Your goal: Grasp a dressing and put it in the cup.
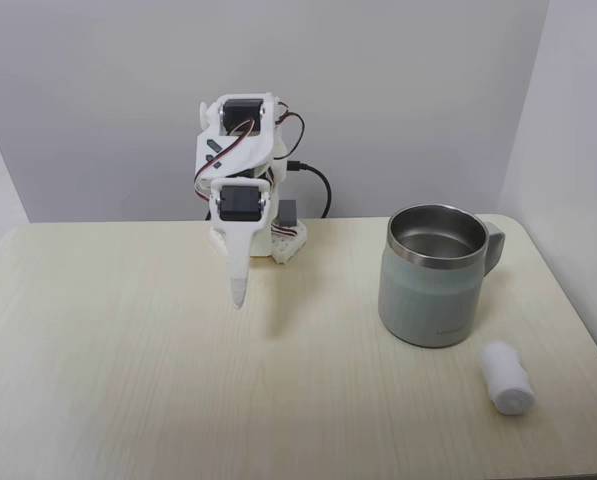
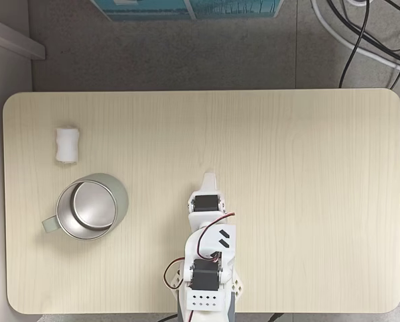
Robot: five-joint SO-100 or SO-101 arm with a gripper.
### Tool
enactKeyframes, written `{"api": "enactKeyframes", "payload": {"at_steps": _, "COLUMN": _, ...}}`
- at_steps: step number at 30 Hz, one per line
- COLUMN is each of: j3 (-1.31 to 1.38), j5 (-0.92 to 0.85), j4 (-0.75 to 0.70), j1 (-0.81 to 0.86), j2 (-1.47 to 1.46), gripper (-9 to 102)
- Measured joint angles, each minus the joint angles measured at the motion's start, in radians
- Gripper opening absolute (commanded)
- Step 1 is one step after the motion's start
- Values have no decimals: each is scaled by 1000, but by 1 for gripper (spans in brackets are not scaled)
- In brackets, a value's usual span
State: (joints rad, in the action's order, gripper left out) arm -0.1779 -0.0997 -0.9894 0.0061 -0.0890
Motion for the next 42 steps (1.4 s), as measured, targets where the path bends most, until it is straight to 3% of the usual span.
{"api": "enactKeyframes", "payload": {"at_steps": 23, "j3": 0, "j5": 0, "j4": -9, "j1": 0, "j2": 0, "gripper": 0}}
{"api": "enactKeyframes", "payload": {"at_steps": 28, "j3": -49, "j5": 2, "j4": -75, "j1": 0, "j2": 11, "gripper": 0}}
{"api": "enactKeyframes", "payload": {"at_steps": 33, "j3": -229, "j5": -40, "j4": -121, "j1": 2, "j2": 84, "gripper": 0}}
{"api": "enactKeyframes", "payload": {"at_steps": 38, "j3": -560, "j5": -123, "j4": -196, "j1": 2, "j2": 425, "gripper": 2}}
{"api": "enactKeyframes", "payload": {"at_steps": 42, "j3": -910, "j5": -202, "j4": -344, "j1": -31, "j2": 750, "gripper": 9}}
